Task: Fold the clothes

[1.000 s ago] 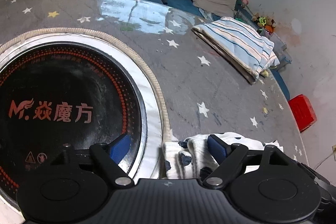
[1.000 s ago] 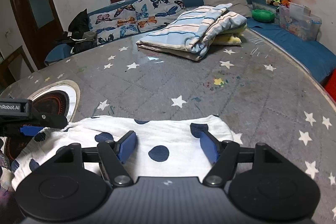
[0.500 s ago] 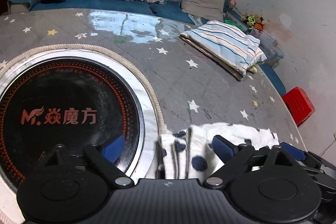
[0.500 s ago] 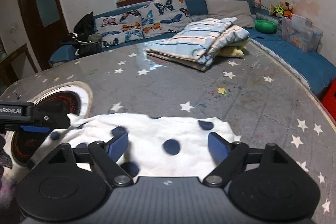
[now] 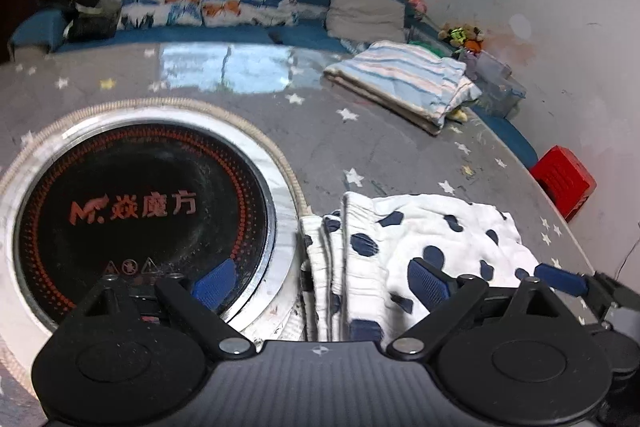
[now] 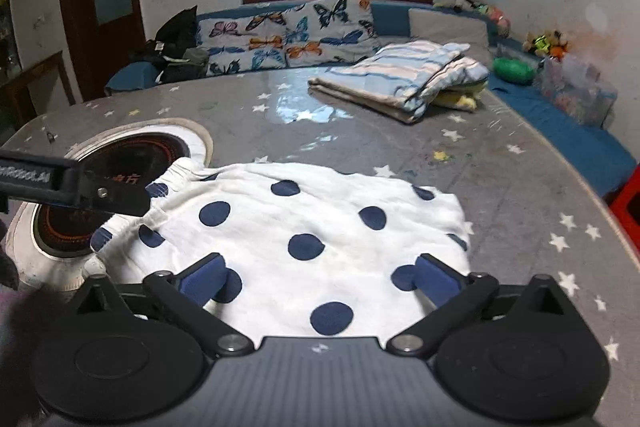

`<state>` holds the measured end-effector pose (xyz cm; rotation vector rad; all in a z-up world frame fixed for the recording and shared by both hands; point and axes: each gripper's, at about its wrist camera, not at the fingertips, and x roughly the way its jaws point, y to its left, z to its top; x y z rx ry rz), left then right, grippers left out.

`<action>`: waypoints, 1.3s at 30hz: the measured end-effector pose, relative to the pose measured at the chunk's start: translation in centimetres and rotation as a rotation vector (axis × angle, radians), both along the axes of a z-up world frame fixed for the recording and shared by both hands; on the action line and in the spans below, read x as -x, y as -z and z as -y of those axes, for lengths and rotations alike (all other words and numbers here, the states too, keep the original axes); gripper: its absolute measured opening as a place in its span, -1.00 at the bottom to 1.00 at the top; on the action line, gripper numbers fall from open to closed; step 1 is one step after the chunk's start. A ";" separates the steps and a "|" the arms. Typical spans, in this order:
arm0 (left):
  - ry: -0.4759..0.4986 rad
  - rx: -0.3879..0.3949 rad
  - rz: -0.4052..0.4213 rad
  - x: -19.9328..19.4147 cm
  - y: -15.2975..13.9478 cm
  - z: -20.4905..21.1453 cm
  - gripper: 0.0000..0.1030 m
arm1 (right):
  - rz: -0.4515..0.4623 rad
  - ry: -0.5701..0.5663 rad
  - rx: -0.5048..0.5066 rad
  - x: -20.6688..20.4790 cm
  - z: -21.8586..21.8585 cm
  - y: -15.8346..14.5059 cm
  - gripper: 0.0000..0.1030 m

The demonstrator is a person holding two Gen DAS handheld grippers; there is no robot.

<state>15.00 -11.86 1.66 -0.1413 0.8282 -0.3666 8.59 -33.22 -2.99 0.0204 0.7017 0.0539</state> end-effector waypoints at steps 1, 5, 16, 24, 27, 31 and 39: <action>0.003 -0.003 0.017 0.4 -0.3 0.0 0.94 | 0.007 0.006 0.000 0.3 0.0 -0.1 1.00; 0.016 -0.005 0.078 2.1 -1.2 0.1 1.00 | 0.021 0.046 0.000 1.7 0.1 -0.5 1.00; 0.047 -0.002 0.185 5.9 -2.1 -0.3 1.00 | 0.035 0.125 0.006 4.8 -0.5 -0.6 1.00; 0.046 0.041 0.269 8.6 -2.4 -1.4 1.00 | 0.027 0.156 -0.009 6.4 -1.4 -0.6 1.00; 0.057 0.008 0.252 9.0 -2.0 -1.4 1.00 | 0.015 0.157 0.003 7.1 -1.8 -0.2 1.00; 0.061 -0.030 0.208 9.5 -1.1 -1.4 1.00 | 0.000 0.170 0.009 7.9 -2.2 0.3 1.00; 0.087 -0.070 0.119 10.6 0.7 -1.2 1.00 | -0.040 0.213 -0.004 9.1 -2.3 1.4 1.00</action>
